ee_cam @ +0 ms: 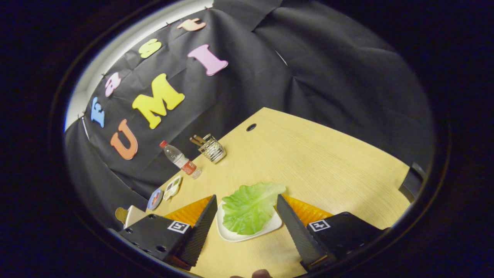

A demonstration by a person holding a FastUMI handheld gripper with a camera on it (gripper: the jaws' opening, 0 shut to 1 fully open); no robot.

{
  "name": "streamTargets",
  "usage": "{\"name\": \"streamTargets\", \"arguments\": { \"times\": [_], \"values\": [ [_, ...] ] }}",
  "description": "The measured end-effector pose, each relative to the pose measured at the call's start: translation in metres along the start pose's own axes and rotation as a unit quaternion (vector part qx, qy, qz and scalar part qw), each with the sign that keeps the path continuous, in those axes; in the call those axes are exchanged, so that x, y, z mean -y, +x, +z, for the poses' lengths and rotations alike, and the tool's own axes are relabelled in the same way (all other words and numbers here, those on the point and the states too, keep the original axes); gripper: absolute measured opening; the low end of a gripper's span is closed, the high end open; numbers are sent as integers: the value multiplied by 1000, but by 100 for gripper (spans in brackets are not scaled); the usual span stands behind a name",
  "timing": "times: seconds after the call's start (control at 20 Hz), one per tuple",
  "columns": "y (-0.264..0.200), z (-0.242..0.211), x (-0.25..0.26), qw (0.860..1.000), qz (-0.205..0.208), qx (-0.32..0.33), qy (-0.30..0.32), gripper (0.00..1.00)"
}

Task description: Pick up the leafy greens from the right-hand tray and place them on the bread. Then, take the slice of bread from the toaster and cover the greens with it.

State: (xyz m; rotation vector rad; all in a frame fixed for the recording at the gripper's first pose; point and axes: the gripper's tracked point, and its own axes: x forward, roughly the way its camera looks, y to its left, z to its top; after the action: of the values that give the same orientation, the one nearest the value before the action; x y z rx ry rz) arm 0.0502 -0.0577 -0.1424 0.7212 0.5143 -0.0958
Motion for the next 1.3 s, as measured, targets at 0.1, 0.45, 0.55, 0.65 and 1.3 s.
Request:
{"name": "streamTargets", "arguments": {
  "times": [0.1,0.45,0.55,0.65,1.3],
  "values": [
    [10,0,6,1000,-7,-4,21,94],
    [39,-3,20,994,-6,-33,106,94],
    [44,0,22,993,-8,-36,112,94],
    [52,3,25,991,-5,-39,129,94],
    [66,10,33,987,5,-46,156,0]
  ]
}}
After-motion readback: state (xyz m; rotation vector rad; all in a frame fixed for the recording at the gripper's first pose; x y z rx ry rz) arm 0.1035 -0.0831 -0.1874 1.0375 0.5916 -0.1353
